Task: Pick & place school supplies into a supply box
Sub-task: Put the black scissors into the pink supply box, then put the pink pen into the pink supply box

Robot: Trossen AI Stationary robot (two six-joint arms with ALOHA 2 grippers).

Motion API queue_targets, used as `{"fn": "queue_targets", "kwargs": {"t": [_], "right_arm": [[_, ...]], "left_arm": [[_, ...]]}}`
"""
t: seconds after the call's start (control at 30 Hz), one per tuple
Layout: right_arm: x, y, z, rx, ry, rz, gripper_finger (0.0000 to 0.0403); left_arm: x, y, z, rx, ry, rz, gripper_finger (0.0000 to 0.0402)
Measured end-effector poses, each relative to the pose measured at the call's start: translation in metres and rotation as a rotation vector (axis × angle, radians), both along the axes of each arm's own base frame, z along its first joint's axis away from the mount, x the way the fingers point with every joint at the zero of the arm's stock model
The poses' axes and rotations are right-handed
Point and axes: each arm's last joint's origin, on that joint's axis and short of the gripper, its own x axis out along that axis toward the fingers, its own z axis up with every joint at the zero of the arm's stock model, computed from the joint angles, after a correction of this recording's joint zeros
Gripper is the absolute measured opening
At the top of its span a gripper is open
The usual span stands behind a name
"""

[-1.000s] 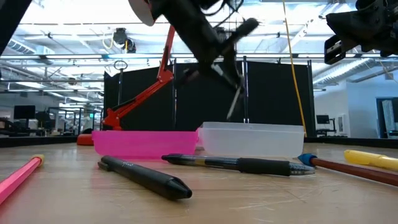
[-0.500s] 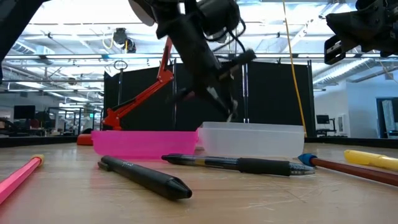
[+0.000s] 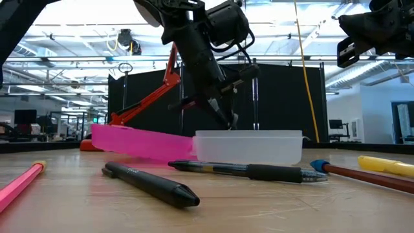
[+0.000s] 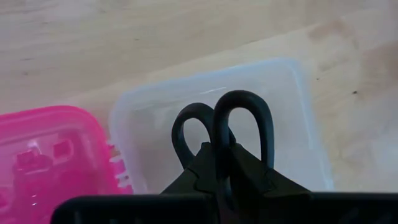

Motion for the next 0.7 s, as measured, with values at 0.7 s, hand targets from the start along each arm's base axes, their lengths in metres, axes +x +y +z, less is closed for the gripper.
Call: {"fn": "queue_targets", "kwargs": {"t": [0.7], "right_arm": [[0.0,0.0,0.0,0.0,0.0,0.001,0.0]], "left_arm": [[0.0032,-0.0007,0.0037,0.049,-0.03,-0.056,0.0179]]}}
